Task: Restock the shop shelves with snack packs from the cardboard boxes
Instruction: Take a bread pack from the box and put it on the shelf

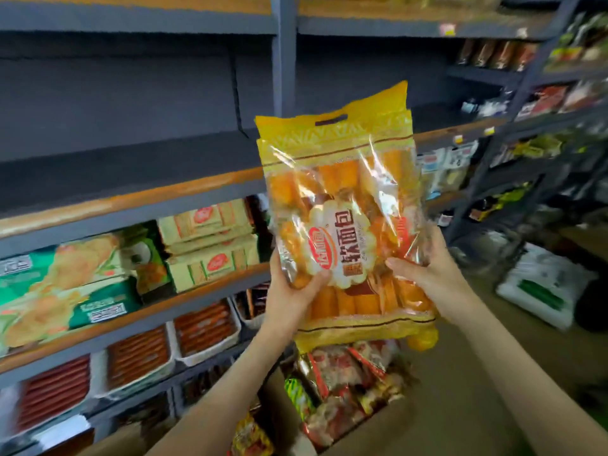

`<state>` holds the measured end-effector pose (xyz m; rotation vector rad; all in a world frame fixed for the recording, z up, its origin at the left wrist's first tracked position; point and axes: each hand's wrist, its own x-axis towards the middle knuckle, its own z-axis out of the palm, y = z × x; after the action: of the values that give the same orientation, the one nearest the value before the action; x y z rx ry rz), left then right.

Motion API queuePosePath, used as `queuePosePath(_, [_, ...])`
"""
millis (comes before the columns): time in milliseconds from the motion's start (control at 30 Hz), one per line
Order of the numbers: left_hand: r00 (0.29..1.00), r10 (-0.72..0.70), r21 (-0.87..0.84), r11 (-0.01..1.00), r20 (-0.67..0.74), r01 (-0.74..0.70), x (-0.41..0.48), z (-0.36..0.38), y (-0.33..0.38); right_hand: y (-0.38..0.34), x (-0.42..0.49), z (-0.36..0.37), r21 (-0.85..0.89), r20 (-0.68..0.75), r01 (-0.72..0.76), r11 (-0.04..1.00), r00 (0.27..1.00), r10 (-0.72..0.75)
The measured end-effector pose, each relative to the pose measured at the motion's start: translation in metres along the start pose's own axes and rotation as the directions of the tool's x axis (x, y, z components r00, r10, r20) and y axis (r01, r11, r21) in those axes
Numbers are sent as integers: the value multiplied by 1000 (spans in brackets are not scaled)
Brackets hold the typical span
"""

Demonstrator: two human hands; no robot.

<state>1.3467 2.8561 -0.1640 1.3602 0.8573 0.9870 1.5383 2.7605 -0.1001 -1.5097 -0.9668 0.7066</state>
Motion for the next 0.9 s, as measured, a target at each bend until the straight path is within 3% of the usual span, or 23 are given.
queuePosePath(133, [985,164,302,943,-47,-142,8,46,23,23,22,-49,-276,92,120,954,991,-98])
queuePosePath(167, [971,239,399,892,-14,-214,11,55,28,29,29,-58,-406,104,148,902,988,-116])
queuePosePath(200, [948,317,494,818,39,-294,14,62,33,33,34,-64,-598,106,177,782,984,-141])
queuePosePath(233, [909,403,590,709,108,-385,18,67,38,37,41,-68,-762,103,211,612,973,-207])
queuePosePath(300, [773,550,735,373,317,-567,36,78,42,34,55,-73,-911,159,302,280,885,-437])
queuePosePath(367, [644,582,753,80,497,-653,57,87,49,24,69,-75,-929,237,352,113,802,-548])
queuePosePath(433, [544,578,704,-76,608,-706,78,96,62,15,84,-80,-937,292,349,3,790,-539])
queuePosePath(533, [442,579,655,-223,685,-722,108,109,80,4,105,-96,-945,305,323,-58,802,-513])
queuePosePath(767, [252,628,595,-423,736,-684,160,159,131,-42,141,-148,-983,168,178,-40,796,-582])
queuePosePath(833, [227,651,617,-465,724,-636,171,177,152,-61,153,-167,-993,112,113,-40,754,-647])
queuePosePath(900, [188,683,649,-517,706,-558,179,195,175,-78,168,-186,-994,101,89,-56,661,-744])
